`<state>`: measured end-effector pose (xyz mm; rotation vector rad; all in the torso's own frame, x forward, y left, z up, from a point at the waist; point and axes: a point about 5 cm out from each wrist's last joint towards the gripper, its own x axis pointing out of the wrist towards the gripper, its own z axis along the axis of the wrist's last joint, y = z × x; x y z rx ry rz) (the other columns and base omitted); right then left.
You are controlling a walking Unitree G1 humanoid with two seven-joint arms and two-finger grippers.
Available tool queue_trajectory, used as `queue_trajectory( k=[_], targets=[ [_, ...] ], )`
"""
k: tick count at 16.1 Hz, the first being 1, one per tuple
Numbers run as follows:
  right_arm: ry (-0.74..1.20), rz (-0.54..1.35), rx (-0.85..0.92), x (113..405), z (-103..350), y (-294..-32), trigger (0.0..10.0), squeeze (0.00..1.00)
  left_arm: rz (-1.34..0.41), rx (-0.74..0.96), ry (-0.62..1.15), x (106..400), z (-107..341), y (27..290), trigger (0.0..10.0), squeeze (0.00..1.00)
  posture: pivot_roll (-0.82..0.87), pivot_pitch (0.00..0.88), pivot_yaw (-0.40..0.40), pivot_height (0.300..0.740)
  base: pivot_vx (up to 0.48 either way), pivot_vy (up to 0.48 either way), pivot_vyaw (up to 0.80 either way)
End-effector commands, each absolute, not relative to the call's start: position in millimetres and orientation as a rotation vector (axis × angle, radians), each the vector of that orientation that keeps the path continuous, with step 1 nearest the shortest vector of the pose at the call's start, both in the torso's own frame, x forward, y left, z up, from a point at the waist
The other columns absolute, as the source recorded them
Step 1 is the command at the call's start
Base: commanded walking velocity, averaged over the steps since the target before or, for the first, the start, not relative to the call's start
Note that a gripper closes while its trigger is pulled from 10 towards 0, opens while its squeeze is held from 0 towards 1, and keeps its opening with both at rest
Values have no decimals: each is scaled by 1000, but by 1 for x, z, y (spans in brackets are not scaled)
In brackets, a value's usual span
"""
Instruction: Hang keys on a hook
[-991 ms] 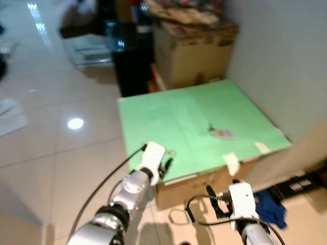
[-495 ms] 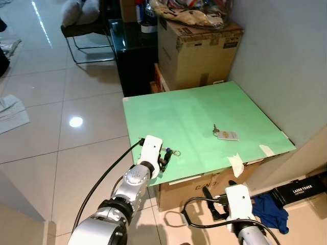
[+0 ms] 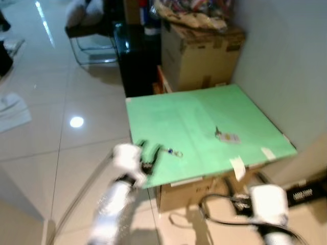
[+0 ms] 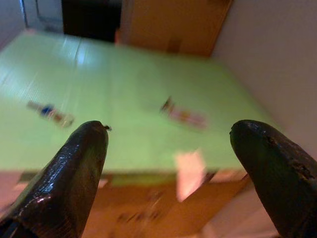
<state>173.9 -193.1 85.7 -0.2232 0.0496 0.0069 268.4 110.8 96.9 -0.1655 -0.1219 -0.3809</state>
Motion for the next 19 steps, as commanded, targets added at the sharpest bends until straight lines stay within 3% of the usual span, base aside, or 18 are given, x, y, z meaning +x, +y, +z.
queue_trajectory(
  k=[1,4,7,15,19],
  targets=[
    [-35,-16,-244,169,103,-197,10000,0,-413,-175,-185,262,118,103,10000,0,-221,44,-21,740,0,0,0],
    [-87,-44,-248,177,112,-197,10000,0,-492,-176,-229,263,131,91,10000,0,-211,30,-22,740,233,0,0],
    [8,-37,-194,192,95,-191,10000,0,-566,-136,-123,257,123,80,10000,0,-225,34,2,740,424,0,0],
    [86,29,-148,204,80,-181,10000,0,-554,-140,-30,264,111,74,10000,0,-241,51,19,740,462,0,0],
    [114,71,-196,197,71,-175,10000,0,-568,-89,10,282,108,76,10000,0,-255,59,32,740,0,0,-184]
  ],
)
